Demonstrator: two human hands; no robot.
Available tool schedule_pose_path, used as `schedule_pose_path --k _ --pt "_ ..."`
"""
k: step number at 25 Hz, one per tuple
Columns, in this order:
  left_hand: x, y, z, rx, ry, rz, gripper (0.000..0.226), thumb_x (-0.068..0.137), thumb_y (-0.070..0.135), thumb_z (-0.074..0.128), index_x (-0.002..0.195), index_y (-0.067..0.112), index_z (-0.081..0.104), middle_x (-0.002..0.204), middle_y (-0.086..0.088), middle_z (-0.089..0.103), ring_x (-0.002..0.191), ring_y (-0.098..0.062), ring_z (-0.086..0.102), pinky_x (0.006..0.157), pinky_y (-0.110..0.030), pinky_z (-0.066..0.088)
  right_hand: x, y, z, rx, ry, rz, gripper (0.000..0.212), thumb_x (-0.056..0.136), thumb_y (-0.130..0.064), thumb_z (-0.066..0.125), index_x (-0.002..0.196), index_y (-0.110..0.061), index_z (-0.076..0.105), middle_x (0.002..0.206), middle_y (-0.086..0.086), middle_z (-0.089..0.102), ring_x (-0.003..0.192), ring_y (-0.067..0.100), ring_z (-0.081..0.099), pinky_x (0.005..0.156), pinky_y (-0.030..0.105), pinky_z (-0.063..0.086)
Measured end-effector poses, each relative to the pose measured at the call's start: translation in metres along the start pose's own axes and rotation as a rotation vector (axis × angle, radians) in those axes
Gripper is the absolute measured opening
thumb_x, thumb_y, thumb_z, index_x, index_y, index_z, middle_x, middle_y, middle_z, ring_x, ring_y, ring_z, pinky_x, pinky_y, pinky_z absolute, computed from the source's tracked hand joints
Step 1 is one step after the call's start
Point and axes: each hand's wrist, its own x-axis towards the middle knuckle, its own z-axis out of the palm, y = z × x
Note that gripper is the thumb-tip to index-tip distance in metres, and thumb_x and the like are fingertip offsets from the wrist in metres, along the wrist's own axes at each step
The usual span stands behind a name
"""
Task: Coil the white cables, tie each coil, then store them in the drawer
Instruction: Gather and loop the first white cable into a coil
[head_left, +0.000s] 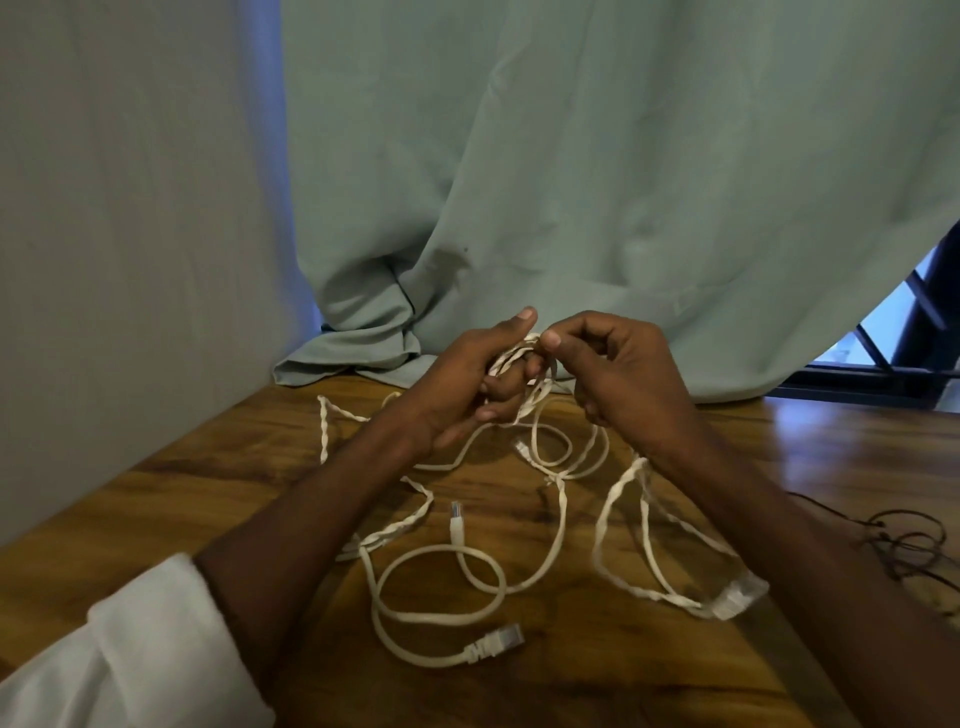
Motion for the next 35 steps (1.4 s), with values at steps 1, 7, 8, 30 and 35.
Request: schedule_pose_path --k 1,7,8,30,35 --pt "-0.001 0.001 -0.001 -0.044 -0.017 -0.019 0.054 0.110 0.046 0.039 0.080 0.006 0.058 0.043 0.003 0.025 0.030 -0.011 0.024 0.038 -0.020 0.029 0.001 0.002 0.002 -0.049 0.031 -0.031 0.014 0.101 -0.020 0.067 0.092 -0.014 0.076 0.076 0.004 0.075 0.047 0.003 0.055 0.050 0.019 0.043" --pt "-0.002 0.004 0.003 -0.203 -0.029 -0.032 0.040 0.108 0.038 0.046 0.076 0.014 0.055 0.042 0.008 0.028 0.034 -0.009 0.030 0.050 -0.028 0.022 0.006 0.007 -0.008 -0.067 0.086 0.030 0.020 0.096 -0.032 0.073 0.112 -0.021 0.069 0.084 0.001 0.071 0.060 0.003 0.061 0.056 0.024 0.047" --pt "-0.002 0.004 0.003 -0.253 -0.001 -0.022 0.040 0.108 0.037 0.046 0.076 0.015 0.054 0.042 0.008 0.028 0.033 -0.009 0.030 0.048 -0.024 0.028 0.005 0.005 -0.009 -0.023 0.052 0.057 0.019 0.095 -0.030 0.073 0.110 -0.018 0.071 0.089 0.002 0.074 0.061 0.004 0.063 0.053 0.020 0.047" --pt "0.004 -0.006 0.008 -0.590 -0.089 -0.023 0.051 0.112 0.044 0.034 0.087 0.009 0.061 0.043 0.005 0.027 0.036 -0.008 0.036 0.049 -0.024 0.037 -0.001 0.003 -0.016 0.135 -0.290 0.326 0.027 0.096 -0.020 0.071 0.123 -0.015 0.070 0.103 0.015 0.079 0.080 0.028 0.074 0.050 0.026 0.047" --pt "-0.003 0.000 0.000 -0.707 -0.065 0.011 0.038 0.106 0.029 0.035 0.101 0.000 0.060 0.056 0.001 0.028 0.050 -0.015 0.043 0.062 -0.031 0.050 -0.001 0.009 -0.007 0.239 -0.244 0.340 0.023 0.096 -0.018 0.070 0.117 -0.008 0.074 0.109 0.015 0.078 0.082 0.028 0.068 0.054 0.027 0.043"
